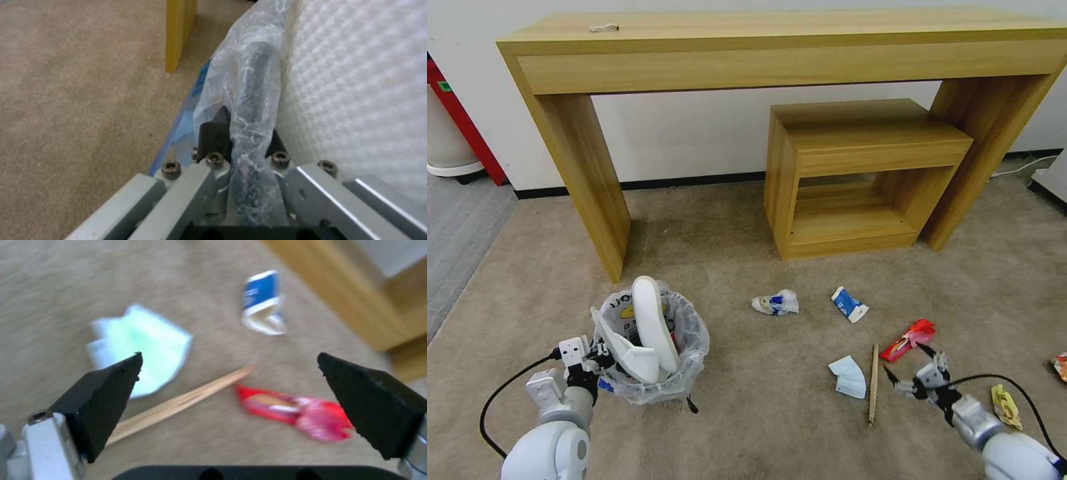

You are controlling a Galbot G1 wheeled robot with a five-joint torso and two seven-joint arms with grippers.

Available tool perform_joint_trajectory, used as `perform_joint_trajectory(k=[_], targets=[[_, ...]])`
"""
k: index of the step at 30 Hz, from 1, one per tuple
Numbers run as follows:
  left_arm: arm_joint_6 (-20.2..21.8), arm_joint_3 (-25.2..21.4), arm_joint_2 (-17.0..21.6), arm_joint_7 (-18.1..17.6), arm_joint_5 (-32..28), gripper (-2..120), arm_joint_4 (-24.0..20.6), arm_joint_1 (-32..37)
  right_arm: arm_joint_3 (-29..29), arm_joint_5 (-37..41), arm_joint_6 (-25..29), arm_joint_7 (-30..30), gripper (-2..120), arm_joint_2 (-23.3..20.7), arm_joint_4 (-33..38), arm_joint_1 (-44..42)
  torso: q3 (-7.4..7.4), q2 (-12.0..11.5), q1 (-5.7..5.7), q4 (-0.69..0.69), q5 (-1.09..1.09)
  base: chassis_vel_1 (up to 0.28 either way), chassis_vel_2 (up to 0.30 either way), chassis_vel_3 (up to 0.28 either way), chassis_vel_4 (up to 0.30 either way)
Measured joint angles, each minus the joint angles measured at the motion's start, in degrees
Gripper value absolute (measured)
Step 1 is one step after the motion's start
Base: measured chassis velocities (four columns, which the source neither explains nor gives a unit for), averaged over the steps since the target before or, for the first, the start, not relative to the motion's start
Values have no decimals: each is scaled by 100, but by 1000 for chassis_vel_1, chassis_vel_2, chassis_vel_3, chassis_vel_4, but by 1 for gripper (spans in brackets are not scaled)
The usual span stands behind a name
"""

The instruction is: Pick up the trash bin and place the garbage on the floor into it.

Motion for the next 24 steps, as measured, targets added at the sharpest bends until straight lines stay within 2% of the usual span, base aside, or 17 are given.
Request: perform_joint_trajectory(k=[8,11,15,18,24], targets=[[-14,-27,-24,0,5,3,-41,38,-618,-416,95,-48,100,483,-643,485,0,0,0,0,-1,0,0,0,0],[-34,-34,-50,0,10,3,-116,76,-913,-482,96,-63,100,820,-985,923,0,0,0,1,-1,0,0,0,0],[-49,-43,-61,0,14,3,-150,111,-1014,-517,98,-84,100,983,-1177,1127,0,0,0,1,0,0,0,0,0],[-85,-88,-63,1,16,3,-242,182,-1175,-581,201,-133,100,1295,-1675,1475,1,0,0,2,1,0,0,0,0],[-86,-107,-57,2,4,3,-306,205,-1201,-620,267,-172,100,1485,-1987,1594,1,0,0,0,1,0,0,0,0]])
